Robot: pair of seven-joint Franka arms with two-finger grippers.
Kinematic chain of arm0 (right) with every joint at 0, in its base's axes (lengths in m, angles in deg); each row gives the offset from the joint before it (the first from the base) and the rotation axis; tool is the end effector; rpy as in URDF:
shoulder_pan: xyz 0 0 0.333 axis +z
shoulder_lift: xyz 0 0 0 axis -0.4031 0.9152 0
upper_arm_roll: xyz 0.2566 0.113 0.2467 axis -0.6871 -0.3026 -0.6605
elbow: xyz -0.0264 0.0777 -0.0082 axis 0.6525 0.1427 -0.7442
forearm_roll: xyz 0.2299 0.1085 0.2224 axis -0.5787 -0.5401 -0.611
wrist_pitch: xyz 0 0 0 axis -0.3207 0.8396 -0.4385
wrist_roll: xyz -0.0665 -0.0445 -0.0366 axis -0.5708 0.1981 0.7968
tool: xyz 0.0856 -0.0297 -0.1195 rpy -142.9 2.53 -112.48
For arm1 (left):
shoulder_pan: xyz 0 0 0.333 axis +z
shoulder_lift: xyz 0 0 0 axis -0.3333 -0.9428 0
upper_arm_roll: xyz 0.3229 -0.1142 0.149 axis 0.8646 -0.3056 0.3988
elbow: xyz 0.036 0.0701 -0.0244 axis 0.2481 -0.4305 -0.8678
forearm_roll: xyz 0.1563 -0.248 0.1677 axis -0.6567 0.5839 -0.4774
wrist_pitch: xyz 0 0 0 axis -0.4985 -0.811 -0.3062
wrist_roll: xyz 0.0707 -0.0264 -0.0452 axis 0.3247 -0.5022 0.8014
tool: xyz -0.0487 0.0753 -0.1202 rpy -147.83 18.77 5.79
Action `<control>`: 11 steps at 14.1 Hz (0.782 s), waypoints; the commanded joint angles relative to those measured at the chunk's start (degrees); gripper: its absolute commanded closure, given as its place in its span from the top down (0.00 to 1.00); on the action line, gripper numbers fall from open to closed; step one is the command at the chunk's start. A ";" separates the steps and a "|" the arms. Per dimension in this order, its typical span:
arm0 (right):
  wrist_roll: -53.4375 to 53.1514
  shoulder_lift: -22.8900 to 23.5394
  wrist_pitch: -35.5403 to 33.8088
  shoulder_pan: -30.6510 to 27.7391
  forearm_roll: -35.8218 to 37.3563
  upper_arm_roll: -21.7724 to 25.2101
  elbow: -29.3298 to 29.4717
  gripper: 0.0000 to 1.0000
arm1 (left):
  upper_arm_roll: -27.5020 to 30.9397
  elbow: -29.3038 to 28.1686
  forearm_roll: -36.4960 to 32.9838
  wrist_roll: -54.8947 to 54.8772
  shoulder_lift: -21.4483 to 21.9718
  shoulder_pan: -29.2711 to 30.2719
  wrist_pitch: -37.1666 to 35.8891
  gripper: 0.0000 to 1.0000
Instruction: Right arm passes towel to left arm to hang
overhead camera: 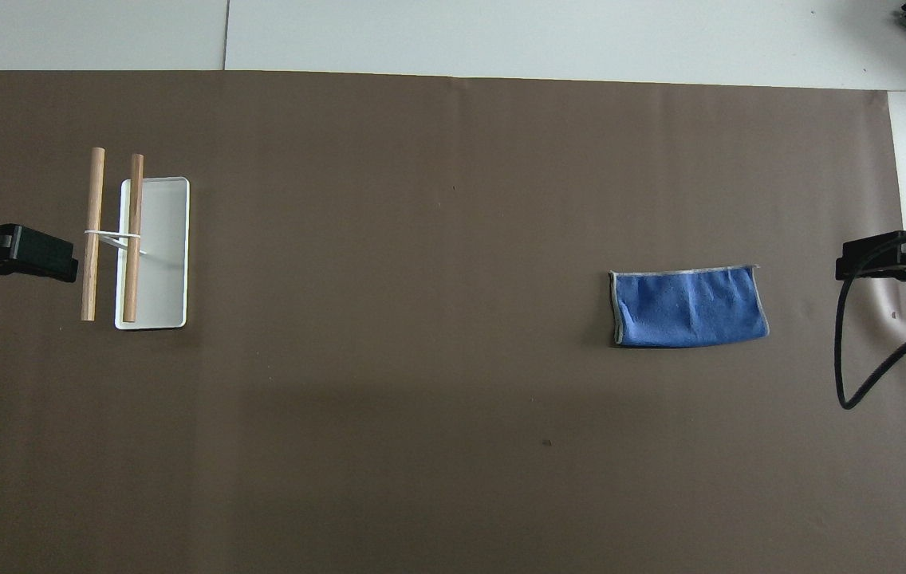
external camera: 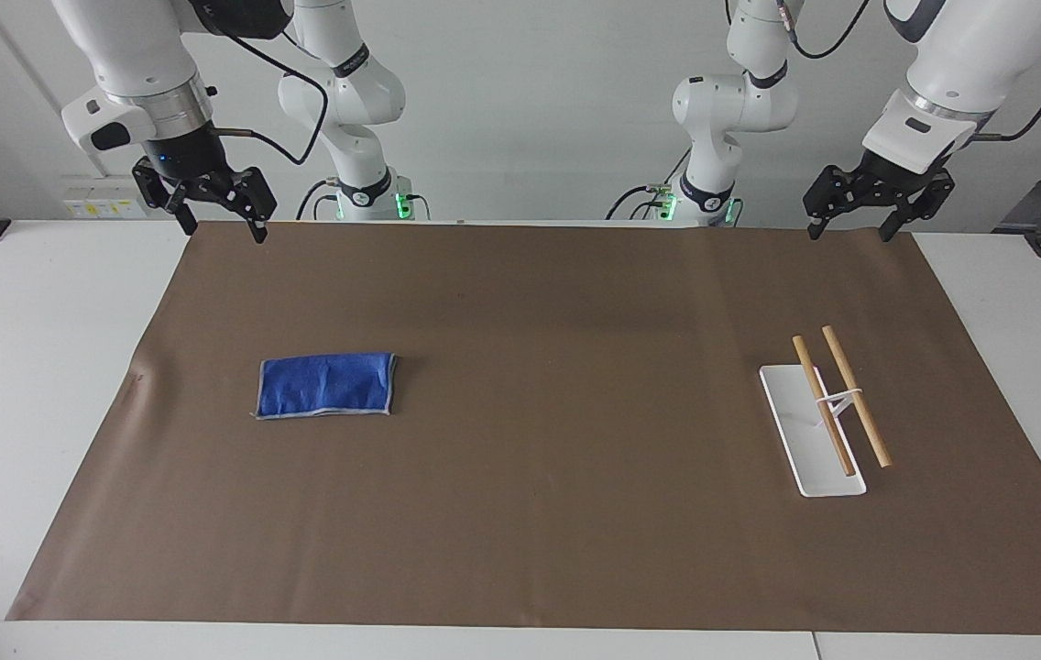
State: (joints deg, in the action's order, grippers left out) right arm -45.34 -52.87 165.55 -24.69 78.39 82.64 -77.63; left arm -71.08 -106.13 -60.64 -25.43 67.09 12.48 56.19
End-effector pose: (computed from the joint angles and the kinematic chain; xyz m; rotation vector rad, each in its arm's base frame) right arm 0.4737 -0.0152 0.6549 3.1003 -0.1960 0.0603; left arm 0.4780 -0.0579 0.6656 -3.1344 0.1561 0.0432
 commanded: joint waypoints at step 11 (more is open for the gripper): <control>-1.15 -0.27 -2.06 -0.23 -1.31 -0.16 0.00 1.00 | 0.20 -1.49 0.15 -0.26 1.51 0.23 -0.02 1.00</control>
State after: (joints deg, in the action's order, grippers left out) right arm -45.35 -52.87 164.77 -24.68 78.12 82.63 -77.63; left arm -71.05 -106.19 -60.64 -25.43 67.24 12.48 56.15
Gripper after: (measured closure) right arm 0.000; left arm 0.000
